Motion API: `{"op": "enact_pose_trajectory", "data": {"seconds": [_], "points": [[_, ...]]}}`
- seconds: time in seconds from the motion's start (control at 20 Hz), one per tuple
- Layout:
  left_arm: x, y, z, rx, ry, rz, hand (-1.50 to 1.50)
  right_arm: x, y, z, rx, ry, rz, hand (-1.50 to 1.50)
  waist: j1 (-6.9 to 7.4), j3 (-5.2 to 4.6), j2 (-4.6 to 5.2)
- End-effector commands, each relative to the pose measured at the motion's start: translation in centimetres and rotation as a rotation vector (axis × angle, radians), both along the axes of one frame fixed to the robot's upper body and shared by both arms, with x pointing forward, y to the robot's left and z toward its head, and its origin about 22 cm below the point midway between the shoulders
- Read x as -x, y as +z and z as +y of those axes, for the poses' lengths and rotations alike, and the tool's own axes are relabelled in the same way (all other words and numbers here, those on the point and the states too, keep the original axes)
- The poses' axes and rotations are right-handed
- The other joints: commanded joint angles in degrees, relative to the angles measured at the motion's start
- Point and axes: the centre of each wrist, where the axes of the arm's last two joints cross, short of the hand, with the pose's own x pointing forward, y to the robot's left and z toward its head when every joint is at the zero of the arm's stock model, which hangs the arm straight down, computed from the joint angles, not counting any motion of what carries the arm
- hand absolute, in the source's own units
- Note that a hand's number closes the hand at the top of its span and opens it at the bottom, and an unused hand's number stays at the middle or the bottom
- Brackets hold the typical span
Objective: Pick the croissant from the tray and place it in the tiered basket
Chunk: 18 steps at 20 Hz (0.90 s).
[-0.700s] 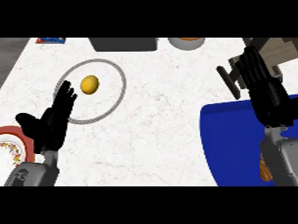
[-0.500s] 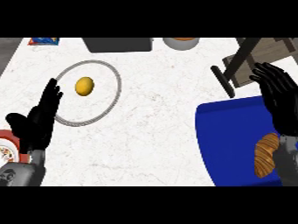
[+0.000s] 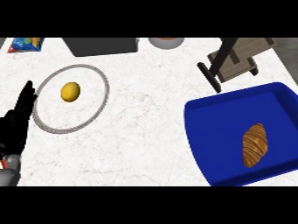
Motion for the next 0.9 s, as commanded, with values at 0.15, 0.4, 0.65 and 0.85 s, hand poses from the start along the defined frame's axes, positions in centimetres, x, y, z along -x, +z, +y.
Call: {"op": "enact_pose_trajectory", "data": {"seconds": [0.15,0.4,0.65,0.85], "points": [[-0.6,0.6,0.2,-0.046,-0.056,0.005,0.0,8.5,0.7,3.5,0.034,-0.161,0.188,-1.5,4.2,-0.45,0.28],[-1.6,1.8,-0.7,-0.043,-0.1,-0.016,0.0,11.0,1.4,3.2,-0.043,0.089,0.5,-1.5,5.97,-0.62,1.17],[-1.9,0.7,-2.7,-0.033,-0.128,-0.013,0.0,9.1,7.2,2.6,-0.09,0.173,0.636,-1.5,7.08,-0.5,1.3],[-1.6,1.3,-4.2,-0.041,-0.143,-0.018,0.0,5.9,12.0,2.2,-0.124,0.116,0.673,-1.5,8.11,-0.27,0.9]]}}
